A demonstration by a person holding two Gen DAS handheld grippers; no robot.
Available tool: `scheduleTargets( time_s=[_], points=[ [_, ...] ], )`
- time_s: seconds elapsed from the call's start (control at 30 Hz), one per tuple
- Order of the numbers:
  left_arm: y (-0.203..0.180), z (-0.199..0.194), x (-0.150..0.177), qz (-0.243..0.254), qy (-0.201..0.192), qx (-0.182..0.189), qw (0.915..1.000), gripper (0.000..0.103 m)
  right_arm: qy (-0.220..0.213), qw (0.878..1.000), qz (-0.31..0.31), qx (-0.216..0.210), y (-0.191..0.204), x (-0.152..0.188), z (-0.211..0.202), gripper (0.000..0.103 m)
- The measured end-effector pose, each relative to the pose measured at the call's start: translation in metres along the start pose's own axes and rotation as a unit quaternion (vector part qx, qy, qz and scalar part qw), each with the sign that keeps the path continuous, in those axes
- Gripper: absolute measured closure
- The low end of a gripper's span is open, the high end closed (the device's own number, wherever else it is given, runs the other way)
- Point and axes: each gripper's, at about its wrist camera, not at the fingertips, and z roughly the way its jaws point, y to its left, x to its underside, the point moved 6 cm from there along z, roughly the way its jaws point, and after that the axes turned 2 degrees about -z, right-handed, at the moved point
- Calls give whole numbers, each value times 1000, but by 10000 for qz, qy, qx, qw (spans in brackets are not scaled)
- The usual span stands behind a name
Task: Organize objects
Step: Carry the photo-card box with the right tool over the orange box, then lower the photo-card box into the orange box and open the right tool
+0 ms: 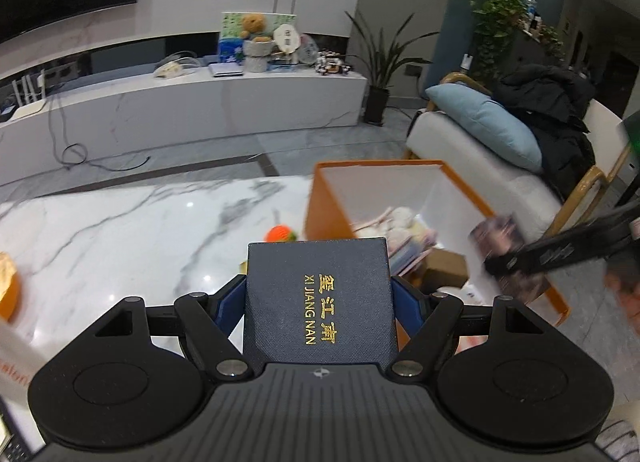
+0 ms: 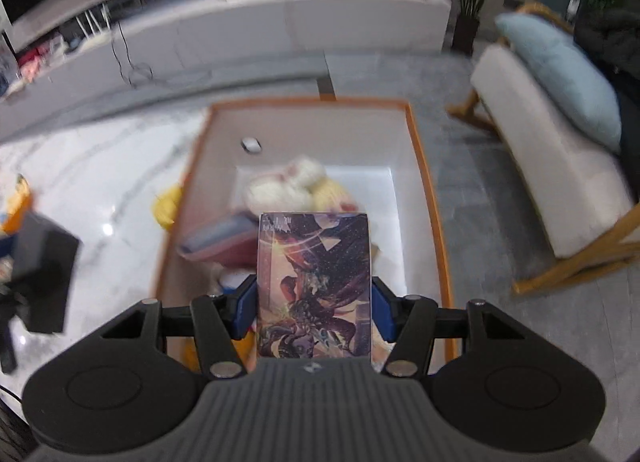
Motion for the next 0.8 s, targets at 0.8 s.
scheduleTargets(
  time_s=[0.8],
  points=[
    [-13,13,13,261,280,-62,9992,16,1098,9866,-1024,641,-21,34,57,43]
  ],
)
